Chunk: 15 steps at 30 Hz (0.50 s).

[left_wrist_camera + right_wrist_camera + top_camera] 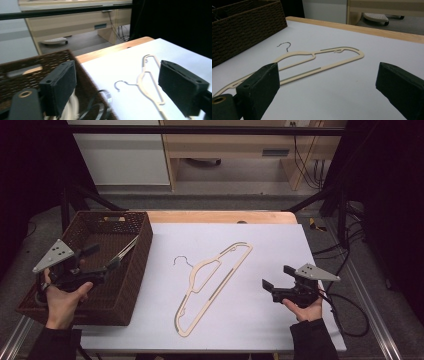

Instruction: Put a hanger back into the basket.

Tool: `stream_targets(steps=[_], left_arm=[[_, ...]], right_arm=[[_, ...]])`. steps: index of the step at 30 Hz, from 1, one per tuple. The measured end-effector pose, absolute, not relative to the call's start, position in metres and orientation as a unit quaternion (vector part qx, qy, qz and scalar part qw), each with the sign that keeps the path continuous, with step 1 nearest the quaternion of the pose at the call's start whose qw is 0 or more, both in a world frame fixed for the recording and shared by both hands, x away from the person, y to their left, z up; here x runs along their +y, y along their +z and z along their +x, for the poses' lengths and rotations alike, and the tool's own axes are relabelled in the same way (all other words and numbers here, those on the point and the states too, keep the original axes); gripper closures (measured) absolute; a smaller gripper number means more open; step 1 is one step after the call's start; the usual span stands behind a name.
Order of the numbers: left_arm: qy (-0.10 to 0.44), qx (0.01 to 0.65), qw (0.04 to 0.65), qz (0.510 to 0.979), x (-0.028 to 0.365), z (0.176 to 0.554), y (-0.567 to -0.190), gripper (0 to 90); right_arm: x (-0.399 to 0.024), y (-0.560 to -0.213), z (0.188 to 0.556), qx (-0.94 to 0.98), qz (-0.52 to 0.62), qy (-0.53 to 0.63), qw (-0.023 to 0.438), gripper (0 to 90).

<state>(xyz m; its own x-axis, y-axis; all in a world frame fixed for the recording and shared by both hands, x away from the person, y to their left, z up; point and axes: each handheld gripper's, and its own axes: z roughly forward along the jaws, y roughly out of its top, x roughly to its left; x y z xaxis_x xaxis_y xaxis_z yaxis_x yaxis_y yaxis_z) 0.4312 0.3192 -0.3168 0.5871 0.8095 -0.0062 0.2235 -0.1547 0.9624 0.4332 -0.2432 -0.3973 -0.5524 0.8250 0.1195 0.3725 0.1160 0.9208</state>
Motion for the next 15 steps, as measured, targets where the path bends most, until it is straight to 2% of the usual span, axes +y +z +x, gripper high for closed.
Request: stream_targets(steps=[8, 15], left_arm=[[0.235, 0.352, 0.553, 0.718, 0.286, 0.427, -0.333, 10.5], [0.215, 0.34, 0.538, 0.741, 0.26, 0.426, -0.348, 10.5]], right_arm=[[-0.243, -0.397, 0.433, 0.714, 0.418, 0.517, 0.219, 5.4], [-0.241, -0.399, 0.434, 0.718, 0.415, 0.515, 0.218, 5.4]])
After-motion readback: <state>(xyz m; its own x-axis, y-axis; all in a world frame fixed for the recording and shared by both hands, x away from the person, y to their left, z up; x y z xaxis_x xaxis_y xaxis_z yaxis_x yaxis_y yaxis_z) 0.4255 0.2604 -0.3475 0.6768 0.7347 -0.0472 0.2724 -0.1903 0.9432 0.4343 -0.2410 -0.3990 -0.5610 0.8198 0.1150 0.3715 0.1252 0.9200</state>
